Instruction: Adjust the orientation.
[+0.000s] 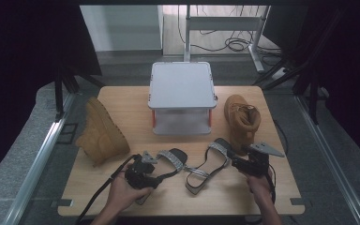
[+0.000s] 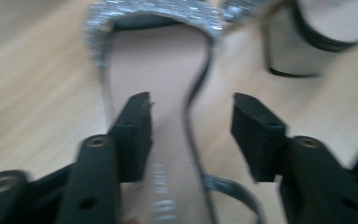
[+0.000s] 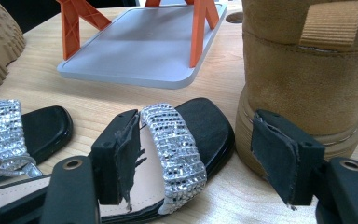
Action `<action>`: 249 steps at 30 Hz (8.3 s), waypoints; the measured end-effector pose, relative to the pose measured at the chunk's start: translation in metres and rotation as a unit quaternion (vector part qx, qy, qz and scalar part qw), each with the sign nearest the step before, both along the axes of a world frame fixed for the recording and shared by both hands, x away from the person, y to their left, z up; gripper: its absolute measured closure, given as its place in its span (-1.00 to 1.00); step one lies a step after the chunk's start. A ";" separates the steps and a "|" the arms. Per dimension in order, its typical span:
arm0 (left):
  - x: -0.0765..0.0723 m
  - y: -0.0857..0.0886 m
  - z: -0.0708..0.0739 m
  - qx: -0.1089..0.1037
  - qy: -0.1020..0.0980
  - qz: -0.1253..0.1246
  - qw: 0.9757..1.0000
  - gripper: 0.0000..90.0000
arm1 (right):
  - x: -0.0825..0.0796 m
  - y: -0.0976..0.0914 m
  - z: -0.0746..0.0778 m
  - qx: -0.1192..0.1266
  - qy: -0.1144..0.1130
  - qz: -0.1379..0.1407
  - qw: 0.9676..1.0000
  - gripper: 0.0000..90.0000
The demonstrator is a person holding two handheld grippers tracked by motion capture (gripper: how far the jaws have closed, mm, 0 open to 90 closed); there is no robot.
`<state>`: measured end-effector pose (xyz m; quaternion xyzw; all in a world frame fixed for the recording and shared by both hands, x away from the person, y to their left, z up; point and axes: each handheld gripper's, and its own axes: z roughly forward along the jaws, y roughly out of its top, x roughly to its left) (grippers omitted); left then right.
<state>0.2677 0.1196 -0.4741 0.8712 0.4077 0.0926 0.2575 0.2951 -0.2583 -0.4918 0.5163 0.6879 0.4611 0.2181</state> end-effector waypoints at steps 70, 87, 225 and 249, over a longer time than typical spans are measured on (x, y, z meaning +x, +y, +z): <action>0.025 0.055 -0.010 0.024 0.037 0.077 0.996 -0.34 | -0.001 -0.001 -0.003 -0.004 0.005 -0.013 1.000 -0.27; 0.030 0.079 0.006 -0.112 -0.046 0.074 0.990 -0.34 | -0.005 0.021 0.003 -0.017 0.006 0.032 0.999 -0.24; 0.032 0.090 -0.008 -0.132 -0.004 0.065 0.989 -0.32 | -0.126 0.029 -0.028 -0.126 0.036 0.035 0.991 0.99; 0.022 0.091 0.000 -0.129 -0.019 0.063 0.989 -0.32 | -0.133 0.006 -0.020 -0.074 0.002 0.077 0.994 0.89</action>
